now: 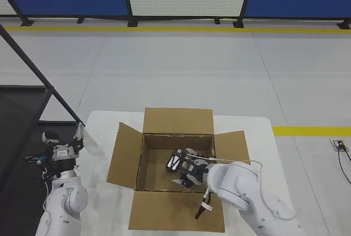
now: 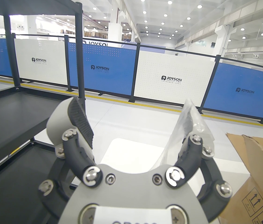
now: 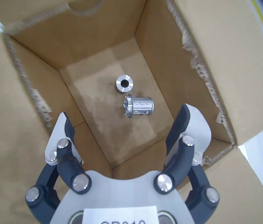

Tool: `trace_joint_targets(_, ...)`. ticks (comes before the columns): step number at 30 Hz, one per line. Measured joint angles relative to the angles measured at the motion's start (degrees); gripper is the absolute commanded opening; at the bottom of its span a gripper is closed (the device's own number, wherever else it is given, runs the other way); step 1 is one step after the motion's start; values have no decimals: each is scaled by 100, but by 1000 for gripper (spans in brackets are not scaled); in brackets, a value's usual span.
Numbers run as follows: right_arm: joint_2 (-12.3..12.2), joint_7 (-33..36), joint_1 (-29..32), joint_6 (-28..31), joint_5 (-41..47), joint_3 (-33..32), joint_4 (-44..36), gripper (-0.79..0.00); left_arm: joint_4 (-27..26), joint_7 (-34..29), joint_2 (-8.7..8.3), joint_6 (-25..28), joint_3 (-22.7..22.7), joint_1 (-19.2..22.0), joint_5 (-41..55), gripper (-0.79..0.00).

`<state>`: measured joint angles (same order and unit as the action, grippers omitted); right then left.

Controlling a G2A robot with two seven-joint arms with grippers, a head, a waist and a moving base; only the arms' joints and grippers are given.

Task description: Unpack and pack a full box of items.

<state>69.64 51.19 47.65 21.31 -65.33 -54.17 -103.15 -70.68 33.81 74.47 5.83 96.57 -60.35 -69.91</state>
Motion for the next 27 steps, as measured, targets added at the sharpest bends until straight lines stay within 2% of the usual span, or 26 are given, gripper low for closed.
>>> trace_joint_targets(2,-115,-465,504,253,189,-523,-444,0,0,0,0,0,0,0,0,0)
trace_joint_targets(5,-216,-936,1031,576,392,-1105,-691,0,0,0,0,0,0,0,0,0)
trace_joint_targets(16,-211,-1054,1078,465,420,-1116,-633,0,-105,-41,-13,75,-10,-70,-91,0)
trace_joint_targets(18,-222,-1350,1176,453,714,-1292,-621,0,-249,8,-28,197,-27,-188,-216,0)
trace_joint_targets(27,-365,-2464,1736,1096,2812,-2813,-294,0,-474,467,-98,998,-47,-594,-469,0)
